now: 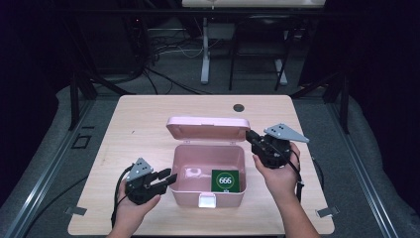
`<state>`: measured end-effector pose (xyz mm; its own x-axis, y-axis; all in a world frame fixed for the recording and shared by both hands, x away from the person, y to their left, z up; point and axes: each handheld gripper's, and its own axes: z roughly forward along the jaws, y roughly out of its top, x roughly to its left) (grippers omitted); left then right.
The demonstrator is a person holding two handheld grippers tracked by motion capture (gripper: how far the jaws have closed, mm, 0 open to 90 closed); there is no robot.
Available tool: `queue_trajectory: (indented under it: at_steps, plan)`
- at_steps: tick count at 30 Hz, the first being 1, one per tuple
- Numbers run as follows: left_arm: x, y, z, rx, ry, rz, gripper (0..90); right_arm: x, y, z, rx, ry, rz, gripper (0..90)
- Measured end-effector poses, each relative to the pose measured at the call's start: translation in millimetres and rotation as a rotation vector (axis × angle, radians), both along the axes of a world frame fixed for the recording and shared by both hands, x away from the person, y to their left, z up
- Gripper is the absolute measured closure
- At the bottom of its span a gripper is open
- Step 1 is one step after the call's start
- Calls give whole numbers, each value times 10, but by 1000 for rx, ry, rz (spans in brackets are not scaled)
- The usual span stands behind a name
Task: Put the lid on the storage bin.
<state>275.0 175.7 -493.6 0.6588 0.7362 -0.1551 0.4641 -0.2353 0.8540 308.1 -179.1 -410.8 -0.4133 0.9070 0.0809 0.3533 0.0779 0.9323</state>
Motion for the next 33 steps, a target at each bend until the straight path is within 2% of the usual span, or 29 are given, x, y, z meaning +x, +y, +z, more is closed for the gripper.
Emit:
queue_trajectory:
  at_steps: [6,10,17,25,33]
  plan:
    - [18,3,6,2,2,-2,652,-66,-13,7,12,-29,9,842]
    - [23,5,59,-6,-19,7,626,-86,-20,-33,21,-40,15,825]
    - [54,62,243,-36,-80,49,588,-108,-6,-95,18,-47,25,769]
    - [96,46,441,-35,-139,70,540,-97,-8,-149,23,-53,29,712]
    - [140,20,582,-63,-167,83,531,-99,-22,-178,29,-58,30,664]
